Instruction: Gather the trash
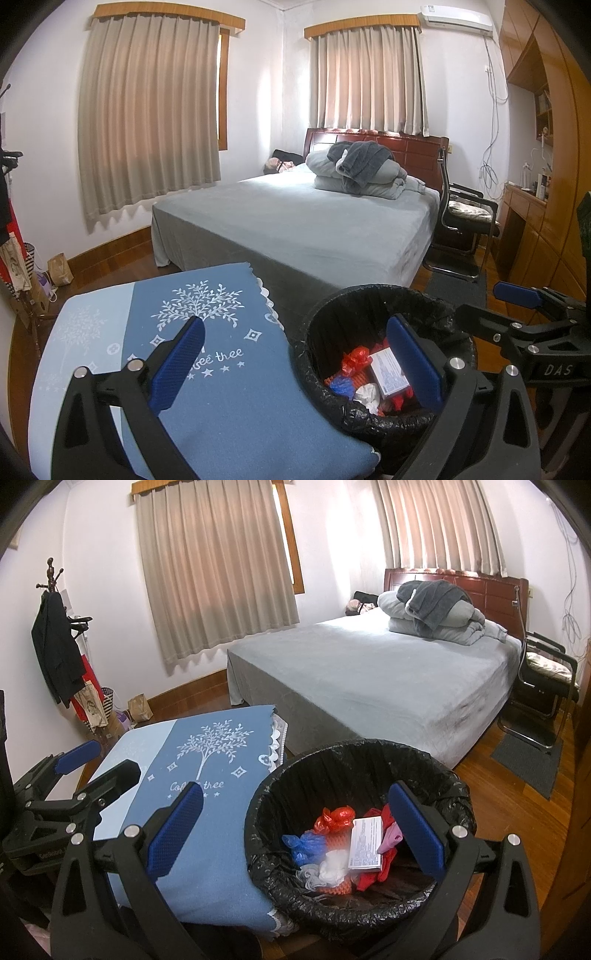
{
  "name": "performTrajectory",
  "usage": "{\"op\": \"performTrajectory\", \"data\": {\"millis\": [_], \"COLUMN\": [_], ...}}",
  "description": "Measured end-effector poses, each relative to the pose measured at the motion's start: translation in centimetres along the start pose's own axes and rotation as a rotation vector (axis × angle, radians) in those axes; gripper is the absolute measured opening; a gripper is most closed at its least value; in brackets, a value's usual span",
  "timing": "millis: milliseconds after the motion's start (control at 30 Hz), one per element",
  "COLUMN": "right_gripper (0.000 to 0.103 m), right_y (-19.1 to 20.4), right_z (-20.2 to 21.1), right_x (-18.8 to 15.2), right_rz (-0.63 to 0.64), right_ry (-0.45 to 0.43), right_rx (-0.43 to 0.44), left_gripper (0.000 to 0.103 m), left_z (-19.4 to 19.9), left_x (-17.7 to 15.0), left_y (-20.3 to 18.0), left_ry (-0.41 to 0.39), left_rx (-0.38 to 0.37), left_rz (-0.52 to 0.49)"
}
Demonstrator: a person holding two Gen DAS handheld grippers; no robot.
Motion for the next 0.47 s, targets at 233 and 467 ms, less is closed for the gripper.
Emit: {"op": "performTrajectory", "data": {"millis": [233, 467], "right_gripper": [0.098, 0.098], "right_y": [0.06, 0.06], "right_z": [-0.01, 0.00], "right_x": [-0.03, -0.01], "right_rz": [-0.001, -0.001], "right_ry": [0.001, 0.002], "right_rx": [0.001, 0.000], "left_gripper": [0.097, 0.097], "left_z": [0.02, 0.23], "left_x": [-0.04, -0.25], "left_y": [0.05, 0.15], "left_ry": [0.001, 0.002], "left_rx": [0.002, 0.002], "left_rz": [0.000, 0.000]}}
Point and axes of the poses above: each gripper's, at about its wrist camera, not at the fingertips, and z roughly against the way its jaws point, y to its left, x to its top, the point moved 3 cm from there along -z, roughly the way its jaws point, and after that the axes turned 14 degrees about -x, right-handed, at the moved point
